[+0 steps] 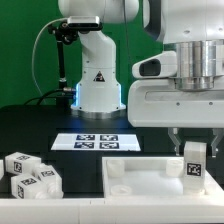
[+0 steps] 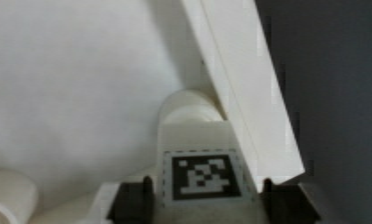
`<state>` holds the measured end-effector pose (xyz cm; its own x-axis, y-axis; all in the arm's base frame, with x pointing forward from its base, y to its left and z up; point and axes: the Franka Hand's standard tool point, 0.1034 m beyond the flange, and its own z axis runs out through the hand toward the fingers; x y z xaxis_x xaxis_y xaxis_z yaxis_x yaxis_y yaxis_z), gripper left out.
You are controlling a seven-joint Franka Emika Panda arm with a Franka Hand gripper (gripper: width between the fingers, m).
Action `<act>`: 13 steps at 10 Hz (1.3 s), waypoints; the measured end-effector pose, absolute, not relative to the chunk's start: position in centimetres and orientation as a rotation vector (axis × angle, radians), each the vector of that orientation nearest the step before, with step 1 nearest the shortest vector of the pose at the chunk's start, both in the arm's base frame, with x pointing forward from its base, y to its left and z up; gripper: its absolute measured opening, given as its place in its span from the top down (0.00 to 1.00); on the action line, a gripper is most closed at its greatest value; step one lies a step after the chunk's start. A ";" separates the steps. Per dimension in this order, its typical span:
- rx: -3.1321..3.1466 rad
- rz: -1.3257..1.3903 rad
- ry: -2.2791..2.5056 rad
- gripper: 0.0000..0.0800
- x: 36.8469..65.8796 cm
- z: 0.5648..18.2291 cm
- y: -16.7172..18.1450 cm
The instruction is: Assemble one leg
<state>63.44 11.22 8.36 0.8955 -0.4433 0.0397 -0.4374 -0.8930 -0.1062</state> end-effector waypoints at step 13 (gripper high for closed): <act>-2.604 -0.049 1.419 0.33 63.3 8.1 12.6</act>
Offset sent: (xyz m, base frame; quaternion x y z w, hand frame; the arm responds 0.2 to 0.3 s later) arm -0.0027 0.0109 -0.0064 -0.0094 0.0028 0.2813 0.9596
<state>63.28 12.61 8.06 0.5453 -0.8365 -0.0549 -0.8307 -0.5304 -0.1693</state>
